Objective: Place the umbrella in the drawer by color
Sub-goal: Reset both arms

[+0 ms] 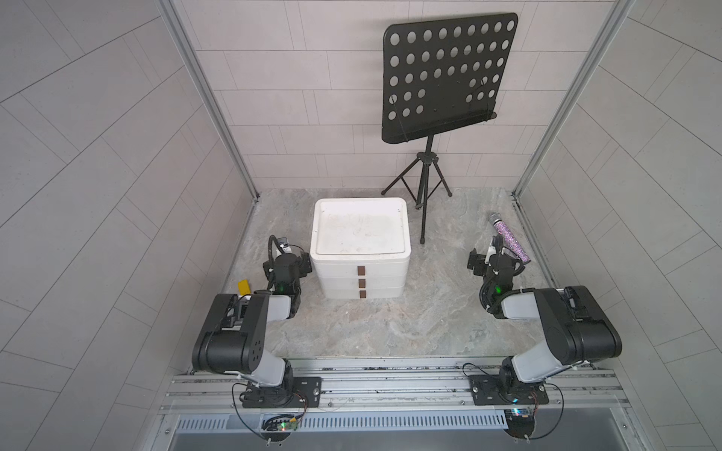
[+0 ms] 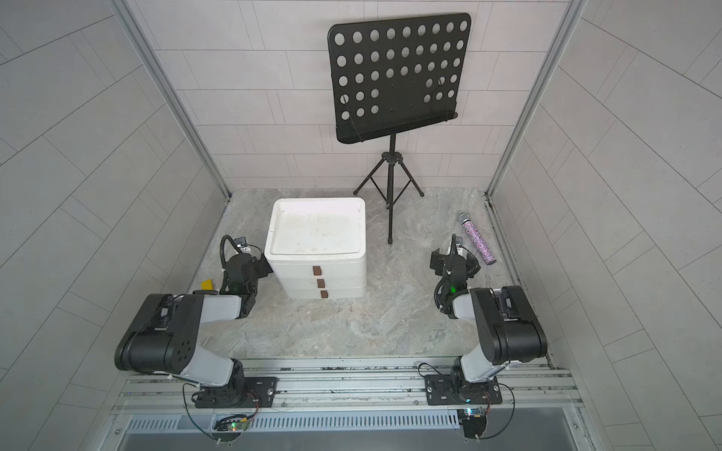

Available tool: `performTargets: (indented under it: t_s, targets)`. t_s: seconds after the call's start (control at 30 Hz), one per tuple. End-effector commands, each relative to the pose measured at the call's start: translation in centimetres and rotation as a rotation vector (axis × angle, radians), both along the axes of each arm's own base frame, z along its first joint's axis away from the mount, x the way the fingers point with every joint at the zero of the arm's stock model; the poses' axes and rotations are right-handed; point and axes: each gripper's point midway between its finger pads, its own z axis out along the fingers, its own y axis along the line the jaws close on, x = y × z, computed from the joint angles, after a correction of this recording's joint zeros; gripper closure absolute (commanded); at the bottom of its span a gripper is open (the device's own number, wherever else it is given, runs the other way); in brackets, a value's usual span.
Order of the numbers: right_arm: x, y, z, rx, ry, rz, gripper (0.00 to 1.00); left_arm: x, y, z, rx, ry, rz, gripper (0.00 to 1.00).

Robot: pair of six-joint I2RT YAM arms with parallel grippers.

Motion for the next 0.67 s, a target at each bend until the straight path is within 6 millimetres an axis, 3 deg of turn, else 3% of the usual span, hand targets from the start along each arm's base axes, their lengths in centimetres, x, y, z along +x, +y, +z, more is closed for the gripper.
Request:
performTargets:
  t_s: [0.0, 0.63]
  targets:
    - [-0.32, -0.36, -0.28, -0.003, 0.019, -0.02, 0.0, 0.3, 0.1, 0.3, 0.005, -0.004, 0.016, 0.0]
    - [-0.32, -0.37, -0.24, -0.003, 0.017, -0.02, 0.0, 0.48, -0.22, 0.31, 0.029, 0.01, 0.013, 0.0]
